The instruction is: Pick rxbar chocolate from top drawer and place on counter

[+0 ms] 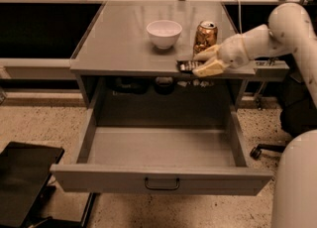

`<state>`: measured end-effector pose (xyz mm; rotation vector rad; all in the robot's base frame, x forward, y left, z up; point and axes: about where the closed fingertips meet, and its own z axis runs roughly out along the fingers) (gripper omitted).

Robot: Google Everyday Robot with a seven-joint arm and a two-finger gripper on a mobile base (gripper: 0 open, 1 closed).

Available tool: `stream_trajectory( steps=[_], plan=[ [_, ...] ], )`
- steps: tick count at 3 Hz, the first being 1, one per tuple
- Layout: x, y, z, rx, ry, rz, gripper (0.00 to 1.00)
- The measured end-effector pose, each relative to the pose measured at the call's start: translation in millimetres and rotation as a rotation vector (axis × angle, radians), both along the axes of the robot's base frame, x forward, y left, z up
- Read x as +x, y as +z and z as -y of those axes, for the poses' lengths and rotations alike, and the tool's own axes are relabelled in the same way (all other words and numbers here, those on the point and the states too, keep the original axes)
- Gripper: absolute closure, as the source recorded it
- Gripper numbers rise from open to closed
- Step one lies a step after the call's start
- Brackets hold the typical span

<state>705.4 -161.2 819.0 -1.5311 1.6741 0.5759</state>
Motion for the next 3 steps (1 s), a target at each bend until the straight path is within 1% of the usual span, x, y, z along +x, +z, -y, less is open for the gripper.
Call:
stream_trajectory(
  steps=[1, 2, 3],
  plan=[
    [-0.2, 3.7, 0.7, 0.0, 0.0, 0.0, 1.0],
    [2.7, 1.9, -1.7, -0.009, 0.003, -0.024, 1.0],
    [2.8, 5.5, -1.7, -0.009, 0.003, -0.024, 1.0]
  ],
)
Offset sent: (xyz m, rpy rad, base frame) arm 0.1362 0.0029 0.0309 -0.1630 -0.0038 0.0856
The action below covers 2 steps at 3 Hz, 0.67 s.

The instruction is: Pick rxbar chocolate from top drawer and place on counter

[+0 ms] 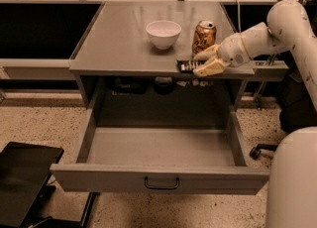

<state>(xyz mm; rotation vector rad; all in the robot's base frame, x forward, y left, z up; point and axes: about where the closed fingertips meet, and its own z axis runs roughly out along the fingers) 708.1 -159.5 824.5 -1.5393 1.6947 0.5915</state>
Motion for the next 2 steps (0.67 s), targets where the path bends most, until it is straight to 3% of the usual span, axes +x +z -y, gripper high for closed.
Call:
stream_trajectory(
  steps=[2],
  plan=[
    [21.8, 2.6, -12.3, -0.019, 0.02, -0.039, 1.0]
  ],
)
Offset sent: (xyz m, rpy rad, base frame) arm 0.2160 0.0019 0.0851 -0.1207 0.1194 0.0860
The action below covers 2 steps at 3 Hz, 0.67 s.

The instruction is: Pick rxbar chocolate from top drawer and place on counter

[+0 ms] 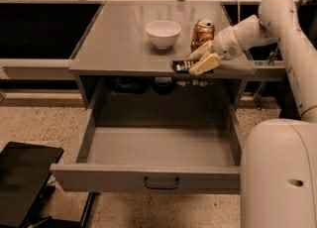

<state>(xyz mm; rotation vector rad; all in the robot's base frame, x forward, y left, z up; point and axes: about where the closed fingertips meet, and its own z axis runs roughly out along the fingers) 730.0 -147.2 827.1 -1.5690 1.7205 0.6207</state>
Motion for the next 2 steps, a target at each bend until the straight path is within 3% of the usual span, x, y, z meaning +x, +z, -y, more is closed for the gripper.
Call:
stream_trajectory(
  steps=[2],
  plan=[
    [1.2, 2.7, -7.4, 0.005, 0.01, -0.028, 1.0]
  ],
)
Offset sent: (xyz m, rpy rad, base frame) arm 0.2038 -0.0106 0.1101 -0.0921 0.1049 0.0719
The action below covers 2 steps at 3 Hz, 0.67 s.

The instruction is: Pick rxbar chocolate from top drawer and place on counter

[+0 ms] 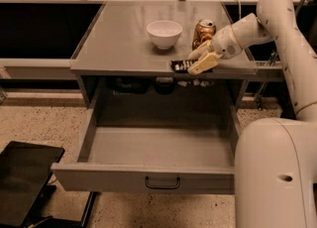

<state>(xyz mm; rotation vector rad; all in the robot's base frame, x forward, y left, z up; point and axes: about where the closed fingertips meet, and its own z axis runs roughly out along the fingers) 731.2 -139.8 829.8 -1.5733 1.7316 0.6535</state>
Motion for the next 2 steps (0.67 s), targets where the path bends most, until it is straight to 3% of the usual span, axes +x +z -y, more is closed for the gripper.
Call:
stream_trajectory(
  steps=[1, 2],
  plan=[
    [1.3, -0.3, -2.4, 0.002, -0.001, -0.01, 1.0],
    [-5.2, 56.6, 2.2, -0.022, -0.029, 0.039, 1.0]
  ],
)
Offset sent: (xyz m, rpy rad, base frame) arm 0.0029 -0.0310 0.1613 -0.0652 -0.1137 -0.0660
